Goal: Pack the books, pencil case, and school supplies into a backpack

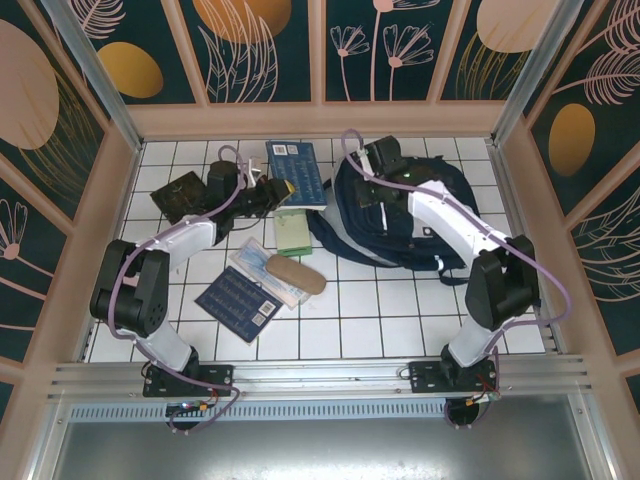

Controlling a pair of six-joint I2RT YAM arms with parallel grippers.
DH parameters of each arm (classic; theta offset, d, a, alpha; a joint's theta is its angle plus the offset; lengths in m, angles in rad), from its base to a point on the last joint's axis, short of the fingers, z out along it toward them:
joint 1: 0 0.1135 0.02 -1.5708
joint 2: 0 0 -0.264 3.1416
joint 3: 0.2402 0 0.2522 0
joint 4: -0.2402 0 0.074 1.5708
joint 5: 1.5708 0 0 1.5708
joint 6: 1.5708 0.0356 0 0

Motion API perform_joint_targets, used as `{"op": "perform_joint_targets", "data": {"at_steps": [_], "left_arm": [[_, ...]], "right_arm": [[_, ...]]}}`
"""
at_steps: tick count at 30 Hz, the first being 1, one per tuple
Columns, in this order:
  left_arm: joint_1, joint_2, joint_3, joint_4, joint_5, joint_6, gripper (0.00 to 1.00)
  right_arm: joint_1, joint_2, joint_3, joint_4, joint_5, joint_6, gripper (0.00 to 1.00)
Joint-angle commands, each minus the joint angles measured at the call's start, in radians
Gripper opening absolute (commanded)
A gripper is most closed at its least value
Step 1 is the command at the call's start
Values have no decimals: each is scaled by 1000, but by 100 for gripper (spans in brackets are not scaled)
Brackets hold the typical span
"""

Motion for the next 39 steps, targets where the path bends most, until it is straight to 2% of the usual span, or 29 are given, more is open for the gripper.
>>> {"op": "perform_joint_targets", "data": {"at_steps": [1, 7, 11, 19, 21, 23, 28, 34, 36, 39], "left_arm": [[-36, -22, -38, 135, -37, -60, 0], [-166, 15, -29, 203, -126, -148, 0], [-245, 109, 4, 275, -169, -217, 0], [-374, 318, 221, 293, -256, -310, 0], [-397, 360, 281, 268, -283, -305, 0], [-422, 414, 366, 168, -317, -271, 0], [-465, 553, 523, 87, -322, -285, 0], [-514, 670, 770, -176, -360, -208, 0], [-521, 689, 823, -247, -371, -182, 16], [-521, 672, 817, -277, -381, -164, 36]], "right_arm": [[-41, -63, 85, 70, -165, -54, 0], [-109, -116, 100, 114, -264, 3, 0], [-141, -136, 94, 126, -302, 48, 0], [-144, -162, 70, 142, -315, 92, 0], [-143, -168, 61, 145, -316, 99, 0], [-145, -177, 51, 147, -313, 103, 0], [-143, -197, 22, 161, -309, 112, 0], [-144, -203, 8, 165, -298, 116, 0], [-145, -207, 5, 167, -287, 115, 0], [-149, -211, -5, 170, -279, 113, 0]]}}
